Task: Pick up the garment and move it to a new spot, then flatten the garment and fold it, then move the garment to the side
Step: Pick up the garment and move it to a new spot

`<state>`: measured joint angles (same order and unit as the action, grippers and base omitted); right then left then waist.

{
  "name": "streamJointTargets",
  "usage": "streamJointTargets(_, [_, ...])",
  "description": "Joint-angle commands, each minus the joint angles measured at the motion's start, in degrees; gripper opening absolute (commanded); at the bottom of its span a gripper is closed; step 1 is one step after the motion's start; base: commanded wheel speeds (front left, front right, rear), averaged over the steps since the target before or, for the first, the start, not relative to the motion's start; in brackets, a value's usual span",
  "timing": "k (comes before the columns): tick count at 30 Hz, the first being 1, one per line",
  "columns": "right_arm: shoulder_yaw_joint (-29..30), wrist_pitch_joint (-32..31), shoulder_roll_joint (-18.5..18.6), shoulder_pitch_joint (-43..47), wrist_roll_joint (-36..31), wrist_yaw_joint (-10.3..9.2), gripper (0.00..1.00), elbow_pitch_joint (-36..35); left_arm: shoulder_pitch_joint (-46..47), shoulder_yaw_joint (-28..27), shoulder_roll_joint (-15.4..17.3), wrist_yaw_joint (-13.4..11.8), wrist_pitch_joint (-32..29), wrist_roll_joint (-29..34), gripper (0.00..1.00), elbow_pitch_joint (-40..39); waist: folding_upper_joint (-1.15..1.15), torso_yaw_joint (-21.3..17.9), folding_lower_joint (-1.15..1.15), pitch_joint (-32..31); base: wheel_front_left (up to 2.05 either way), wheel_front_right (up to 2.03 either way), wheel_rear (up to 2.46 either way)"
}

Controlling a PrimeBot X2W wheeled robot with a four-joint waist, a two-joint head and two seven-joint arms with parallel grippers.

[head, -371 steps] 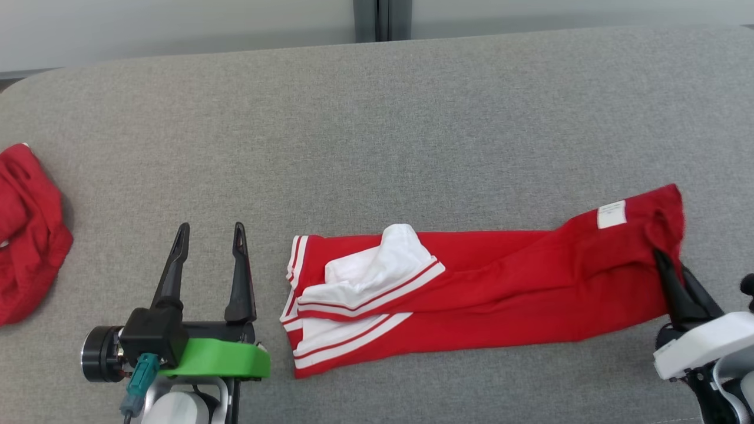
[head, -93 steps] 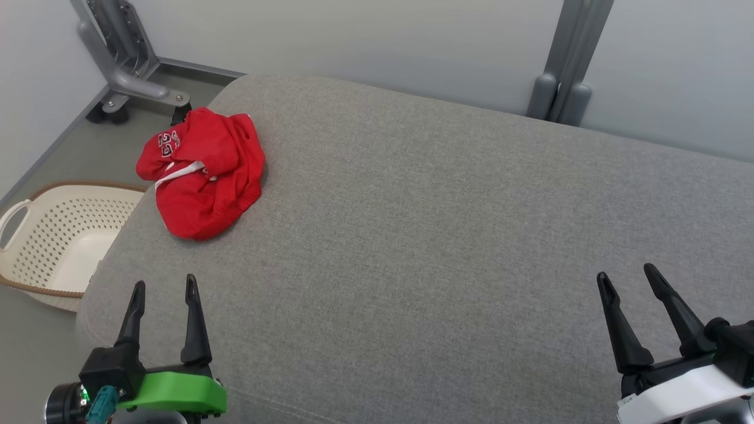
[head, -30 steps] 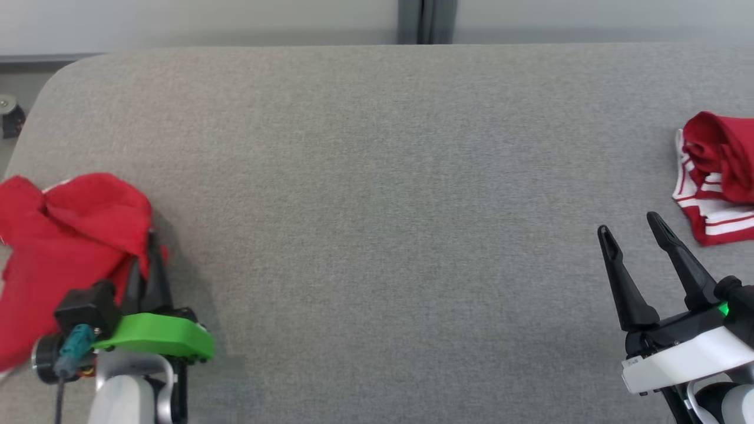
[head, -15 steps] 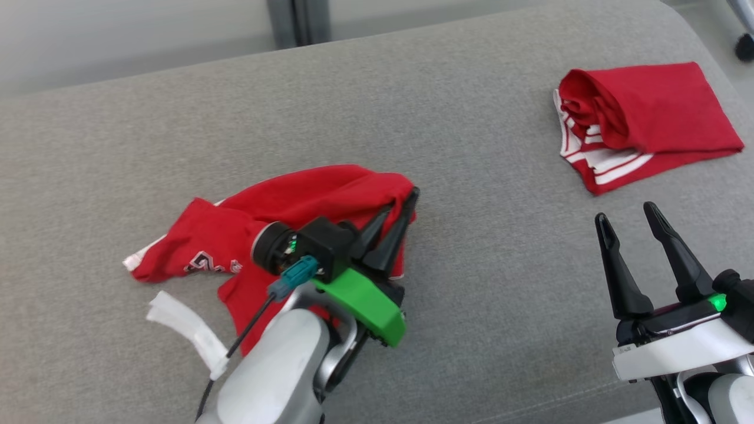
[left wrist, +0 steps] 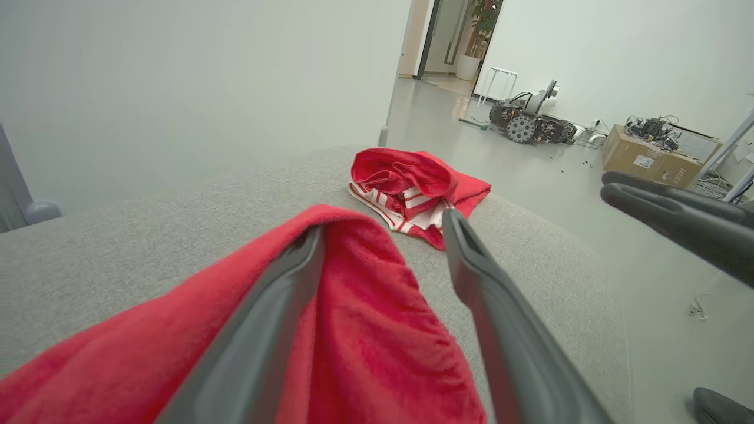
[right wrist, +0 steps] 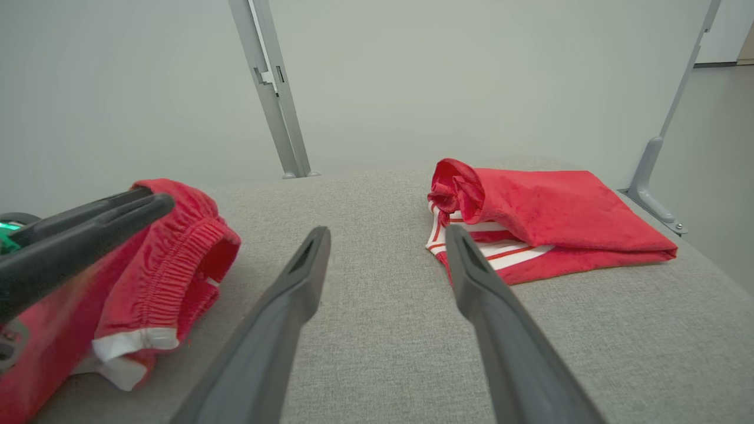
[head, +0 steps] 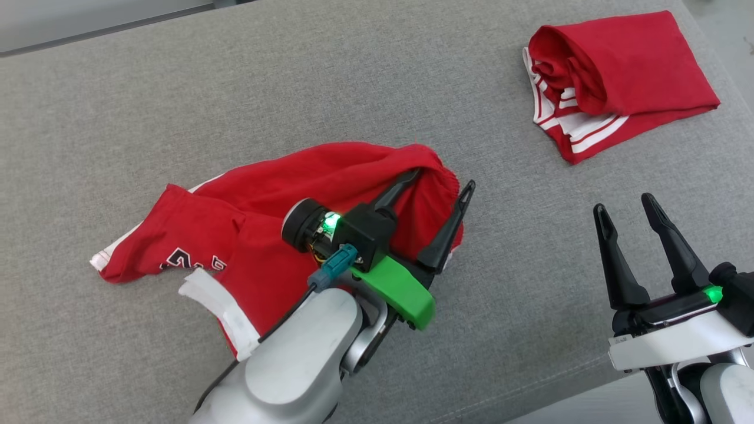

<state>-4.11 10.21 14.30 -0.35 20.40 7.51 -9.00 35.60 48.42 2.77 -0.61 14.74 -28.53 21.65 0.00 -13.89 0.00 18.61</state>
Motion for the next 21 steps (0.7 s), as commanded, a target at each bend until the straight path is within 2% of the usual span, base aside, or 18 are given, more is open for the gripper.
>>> streamJointTargets(1, [0.13,0.13,0.42,-0.24,-0.4,-0.04,1.0,0.07,-0.84,-1.17,0.63,-1.02,0.41,0.68,1.0,-1.07,0.0,2.68,0.0,-2.58,0.0,0.0,0.0])
streamJointTargets(4, [0.28,-0.59,0.8,0.56,-0.61,-0.03,1.0,-0.43,-4.05,-5.36,2.18,-3.09,0.45,2.08,1.0,-5.5,0.0,4.98,0.0,-4.5,0.0,0.0,0.0])
streamJointTargets(8, [0.86,-1.61,1.33,1.71,-0.75,-0.04,1.0,-1.19,-8.51,-9.85,5.2,-4.36,0.44,2.8,1.0,-9.51,0.0,7.86,0.0,-6.85,0.0,0.0,0.0])
streamJointTargets(18, [2.11,-4.35,1.05,5.04,-1.39,-0.04,1.0,-3.45,-20.78,-23.37,12.22,-10.74,0.45,3.41,1.0,-15.13,0.0,12.81,0.0,-11.6,0.0,0.0,0.0])
streamJointTargets(21, [2.28,-4.88,0.76,5.94,-1.48,-0.03,1.0,-3.77,-24.15,-26.67,13.86,-11.51,0.45,3.13,1.0,-16.13,0.0,13.66,0.0,-12.47,0.0,0.0,0.0])
